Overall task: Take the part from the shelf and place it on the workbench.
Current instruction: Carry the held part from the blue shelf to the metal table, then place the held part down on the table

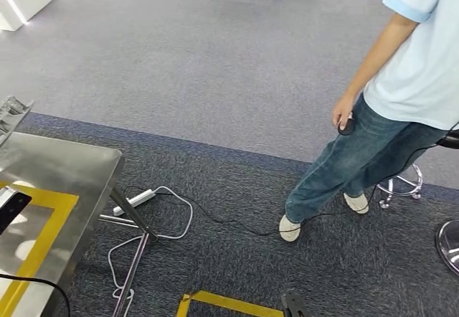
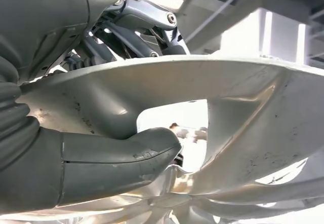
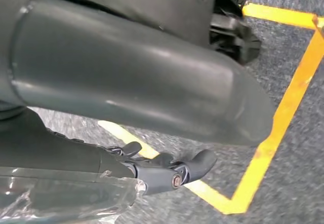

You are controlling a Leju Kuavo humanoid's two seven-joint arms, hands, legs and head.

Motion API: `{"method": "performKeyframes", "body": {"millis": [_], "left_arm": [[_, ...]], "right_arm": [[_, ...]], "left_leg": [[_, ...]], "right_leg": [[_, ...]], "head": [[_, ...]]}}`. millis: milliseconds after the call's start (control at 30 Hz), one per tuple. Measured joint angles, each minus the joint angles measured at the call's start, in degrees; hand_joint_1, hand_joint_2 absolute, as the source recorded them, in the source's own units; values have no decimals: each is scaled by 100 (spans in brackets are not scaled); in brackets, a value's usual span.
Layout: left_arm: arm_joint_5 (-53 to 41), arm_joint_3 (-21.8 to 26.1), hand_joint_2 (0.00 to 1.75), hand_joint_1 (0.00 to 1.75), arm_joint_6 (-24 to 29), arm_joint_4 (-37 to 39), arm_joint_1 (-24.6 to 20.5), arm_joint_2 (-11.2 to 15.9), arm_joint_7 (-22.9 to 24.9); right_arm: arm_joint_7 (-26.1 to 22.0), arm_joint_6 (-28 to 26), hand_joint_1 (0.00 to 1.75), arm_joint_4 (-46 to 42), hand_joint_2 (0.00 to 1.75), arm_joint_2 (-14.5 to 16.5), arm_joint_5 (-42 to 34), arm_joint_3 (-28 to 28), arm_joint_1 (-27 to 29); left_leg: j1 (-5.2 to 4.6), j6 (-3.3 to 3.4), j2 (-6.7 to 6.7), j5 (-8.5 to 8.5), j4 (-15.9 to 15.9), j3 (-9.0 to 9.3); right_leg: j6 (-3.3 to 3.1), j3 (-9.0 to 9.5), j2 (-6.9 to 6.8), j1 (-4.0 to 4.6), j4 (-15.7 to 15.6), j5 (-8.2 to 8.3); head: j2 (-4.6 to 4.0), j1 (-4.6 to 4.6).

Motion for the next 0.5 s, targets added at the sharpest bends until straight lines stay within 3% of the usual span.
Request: {"method": "performKeyframes", "body": {"millis": [33, 100, 133, 200, 233, 267, 333, 367, 400, 433, 500], "left_arm": [[-10, 1, 175, 175, -1, 0, 5, 2, 6], [-20, 7, 175, 175, -2, 0, 35, 8, 13], [-22, 10, 175, 175, -2, 0, 55, 12, 15], [-25, 9, 175, 175, -3, 0, 70, 17, 18], [-33, 5, 175, 175, -5, 0, 72, 17, 20], [-50, -1, 175, 175, -10, 1, 70, 18, 22], [-87, -8, 175, 175, -27, 2, 78, 18, 31], [-101, -9, 175, 175, -35, 2, 80, 19, 39], [-109, -8, 175, 175, -39, 2, 79, 20, 50], [-116, -6, 175, 175, -41, 2, 78, 23, 60], [-128, -7, 175, 175, -44, 2, 67, 27, 69]], "right_arm": [[1, -1, 0, 1, 0, 1, 1, 0, -2], [0, -2, 0, 1, 0, 3, 2, -1, -8], [-2, -2, 0, 1, 0, 4, 3, -2, -13], [-8, -2, 0, 0, 0, 8, 5, -4, -22], [-9, -2, 0, 0, 0, 8, 8, -4, -19], [-10, -2, 0, 0, 0, 8, 12, -4, -10], [-9, -2, 0, 1, 0, 8, 22, -4, 7], [-9, -2, 0, 1, 0, 8, 26, -4, 8], [-9, -2, 0, 1, 0, 9, 29, -4, 5], [-9, -2, 0, 0, 0, 10, 31, -4, 1], [-9, -2, 0, 0, 0, 12, 34, -4, -4]], "left_leg": [[9, -36, -69, 13, -1, -19], [36, -114, -193, 50, -25, -53], [35, -143, -136, 40, -14, -71], [8, -185, 195, -152, 256, -202], [-5, -204, 395, -338, 578, -342], [-7, -224, 502, -536, 977, -519], [3, -257, 556, -739, 1569, -773], [10, -269, 566, -687, 1581, -765], [16, -276, 603, -535, 1346, -632], [18, -281, 700, -345, 969, -420], [-9, -263, 1026, -107, 235, -22]], "right_leg": [[-3, 68, 67, -6, -131, 20], [-40, 102, -22, 8, -166, 23], [-73, 109, -89, 8, -182, 37], [-139, 124, -227, 0, -227, 63], [-159, 127, -300, 6, -235, 64], [-176, 127, -378, 11, -237, 59], [-188, 128, -545, 15, -236, 48], [-187, 130, -623, 15, -236, 42], [-179, 136, -700, 14, -235, 36], [-164, 148, -772, 16, -234, 26], [-113, 178, -903, 55, -226, -8]], "head": [[0, -2], [0, -3], [0, -6], [0, -25], [0, -35], [0, -41], [0, -43], [-1, -42], [-1, -43], [-1, -43], [0, -41]]}}
